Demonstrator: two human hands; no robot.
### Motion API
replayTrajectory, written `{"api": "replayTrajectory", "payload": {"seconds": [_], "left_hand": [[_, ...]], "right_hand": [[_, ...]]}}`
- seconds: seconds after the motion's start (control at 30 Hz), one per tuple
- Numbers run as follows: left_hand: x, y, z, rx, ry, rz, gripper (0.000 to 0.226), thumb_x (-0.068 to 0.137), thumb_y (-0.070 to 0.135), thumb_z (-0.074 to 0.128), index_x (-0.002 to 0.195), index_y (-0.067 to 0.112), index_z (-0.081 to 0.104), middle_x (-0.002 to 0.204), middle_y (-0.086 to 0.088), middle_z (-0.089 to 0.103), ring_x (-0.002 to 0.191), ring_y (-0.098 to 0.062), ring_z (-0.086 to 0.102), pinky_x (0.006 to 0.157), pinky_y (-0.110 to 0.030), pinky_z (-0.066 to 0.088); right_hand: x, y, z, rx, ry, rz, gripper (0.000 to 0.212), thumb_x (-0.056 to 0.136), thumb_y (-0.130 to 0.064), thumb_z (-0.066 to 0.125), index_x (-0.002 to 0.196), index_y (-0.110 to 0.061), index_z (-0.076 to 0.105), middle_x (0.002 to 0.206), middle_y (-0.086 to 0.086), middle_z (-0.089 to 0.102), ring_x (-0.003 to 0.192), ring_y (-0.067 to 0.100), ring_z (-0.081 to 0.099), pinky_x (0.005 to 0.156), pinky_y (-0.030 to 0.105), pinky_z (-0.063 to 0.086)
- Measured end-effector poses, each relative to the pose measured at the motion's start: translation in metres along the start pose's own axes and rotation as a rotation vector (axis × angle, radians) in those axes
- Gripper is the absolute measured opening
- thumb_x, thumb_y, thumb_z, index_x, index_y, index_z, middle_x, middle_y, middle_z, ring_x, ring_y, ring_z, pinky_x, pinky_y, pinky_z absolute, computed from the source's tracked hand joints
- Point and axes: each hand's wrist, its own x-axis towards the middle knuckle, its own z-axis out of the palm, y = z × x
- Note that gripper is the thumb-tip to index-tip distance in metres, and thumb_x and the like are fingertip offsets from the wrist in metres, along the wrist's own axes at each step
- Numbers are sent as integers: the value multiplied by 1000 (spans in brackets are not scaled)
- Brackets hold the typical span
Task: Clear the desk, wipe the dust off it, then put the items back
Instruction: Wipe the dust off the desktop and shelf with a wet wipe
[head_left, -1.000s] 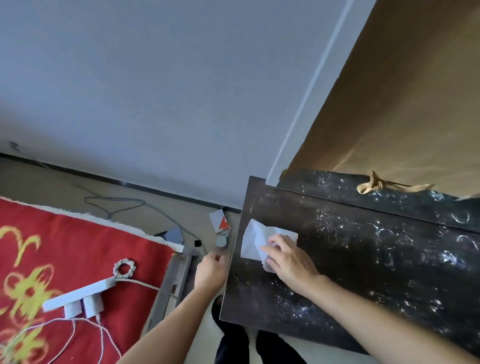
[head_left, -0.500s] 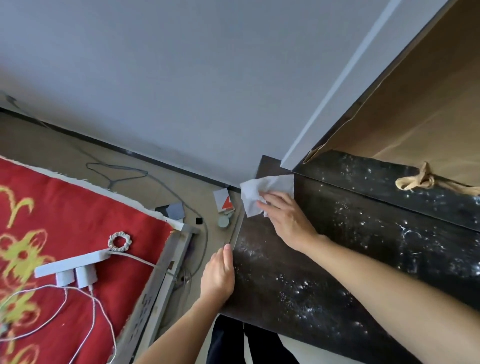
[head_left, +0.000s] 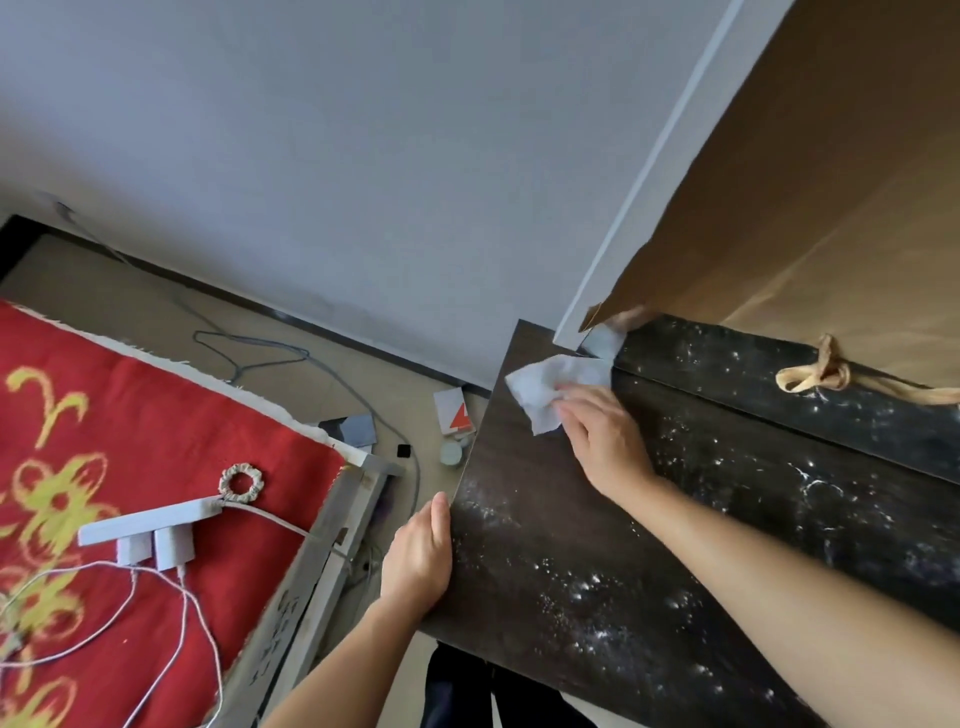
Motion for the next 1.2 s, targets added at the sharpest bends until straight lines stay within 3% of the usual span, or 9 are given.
{"api": "replayTrajectory", "payload": {"seconds": [0.13,0.23,0.3,0.4,0.57,0.73,0.93,1.1,1.2], "left_hand": [[7,4,-6,57,-35,-17,50,101,42,21,98,15,63,97,-3,62,97,-25,57,82,-32,37],[19,15,-16,208,1,73,35,99,33,32,85,13,58,86,0,61,85,-24,56,79,-37,45],[29,34,-24,325,45,186,25,97,27,39,98,13,59,97,-3,63,93,-25,58,78,-36,46],[44,72,-30,466,90,380,29,98,25,38,120,14,54,118,-6,55,106,-25,55,86,-38,47],[81,123,-24,706,95,760,33,97,19,40,129,15,47,131,-6,46,117,-26,48,95,-38,45],[115,130,-12,966,-8,901,50,102,28,26,149,10,20,158,-11,13,146,-29,11,119,-39,17],[152,113,-22,1066,-37,1101,64,98,47,6,151,12,6,160,-8,-2,147,-23,-7,120,-41,4],[156,113,-22,1077,-67,1133,63,99,46,9,151,12,-1,159,-9,-9,146,-25,-12,120,-44,5],[156,112,-22,1084,-37,1141,64,99,46,7,151,10,-1,159,-11,-7,146,-26,-10,120,-44,7]], "right_hand": [[19,-12,11,-71,74,191,23,84,-3,62,106,-10,66,104,11,58,95,29,55,81,41,53],[-34,-25,11,38,-126,-4,29,85,-4,59,111,-15,63,104,4,56,97,23,55,83,35,48],[-64,-9,-5,31,-148,-81,23,84,-6,61,106,-14,66,95,3,55,92,22,55,78,36,49],[-49,24,-25,-98,-13,45,23,82,-1,63,103,-10,66,103,8,56,93,29,53,77,43,52],[-31,7,-1,-155,12,57,27,88,6,48,110,-5,60,138,17,48,136,32,35,114,43,28],[-121,-21,6,-22,-134,21,32,98,-17,43,125,-9,56,150,2,32,144,11,15,118,29,15],[-72,-51,38,-139,205,367,37,96,-17,37,124,-1,54,143,16,43,139,28,31,111,45,32],[-128,-142,82,-33,96,262,29,95,-11,47,122,-5,56,145,8,42,141,19,27,115,37,26],[-123,-140,73,-8,133,333,23,96,-14,45,107,-7,63,134,7,53,131,19,42,106,33,39]]}}
